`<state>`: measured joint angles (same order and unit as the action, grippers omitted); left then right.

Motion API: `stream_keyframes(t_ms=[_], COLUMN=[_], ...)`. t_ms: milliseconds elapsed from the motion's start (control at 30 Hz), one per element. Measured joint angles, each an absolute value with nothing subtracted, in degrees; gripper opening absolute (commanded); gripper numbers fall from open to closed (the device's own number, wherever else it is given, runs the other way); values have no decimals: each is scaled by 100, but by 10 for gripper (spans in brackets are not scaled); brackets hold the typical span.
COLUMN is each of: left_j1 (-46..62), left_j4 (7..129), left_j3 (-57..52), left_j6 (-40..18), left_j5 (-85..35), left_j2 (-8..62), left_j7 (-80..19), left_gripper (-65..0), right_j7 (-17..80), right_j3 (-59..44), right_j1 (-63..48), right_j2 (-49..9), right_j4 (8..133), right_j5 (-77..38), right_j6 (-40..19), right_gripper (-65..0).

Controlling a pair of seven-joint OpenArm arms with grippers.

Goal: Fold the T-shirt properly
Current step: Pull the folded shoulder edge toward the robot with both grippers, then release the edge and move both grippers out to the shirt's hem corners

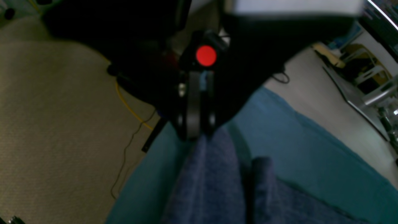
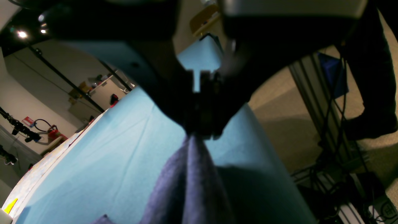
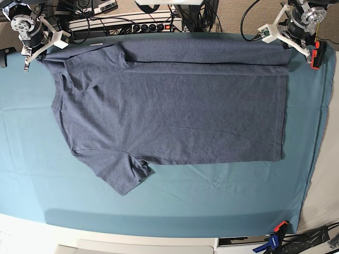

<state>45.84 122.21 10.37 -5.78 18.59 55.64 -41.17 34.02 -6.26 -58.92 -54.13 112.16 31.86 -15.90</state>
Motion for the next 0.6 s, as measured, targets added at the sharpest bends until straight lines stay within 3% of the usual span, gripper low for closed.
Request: stream_keyframes(t_ms=[400,433,467,600], left_j1=[4587,4587,4587,4589], left_j4=[12221,12221,12221,12219], left_j3=[1037,1037,1037,1031], left_j6=[-578,-576,-578,-556], left_j5=[2117,2117,2117,2156], left_j2=[5527,5527,5527,5531], left_j7=[-4093,-4093,-4095,-4298], left_gripper=[-650,-639,-583,-379], right_j7=[3428,3428,3428,3730], right_j3=[-626,-626,-626,-633], right_j1=[-5892,-5892,-5892,-5892], right_j2=[-5413,-5413,-5413,-5413], right_j4=[11216,11216,11216,11214], right_j5=[3186,3183,3186,3044], right_j6=[-1590,-1590,-1590,-1590], right_gripper=[-650,-650,-650,-384])
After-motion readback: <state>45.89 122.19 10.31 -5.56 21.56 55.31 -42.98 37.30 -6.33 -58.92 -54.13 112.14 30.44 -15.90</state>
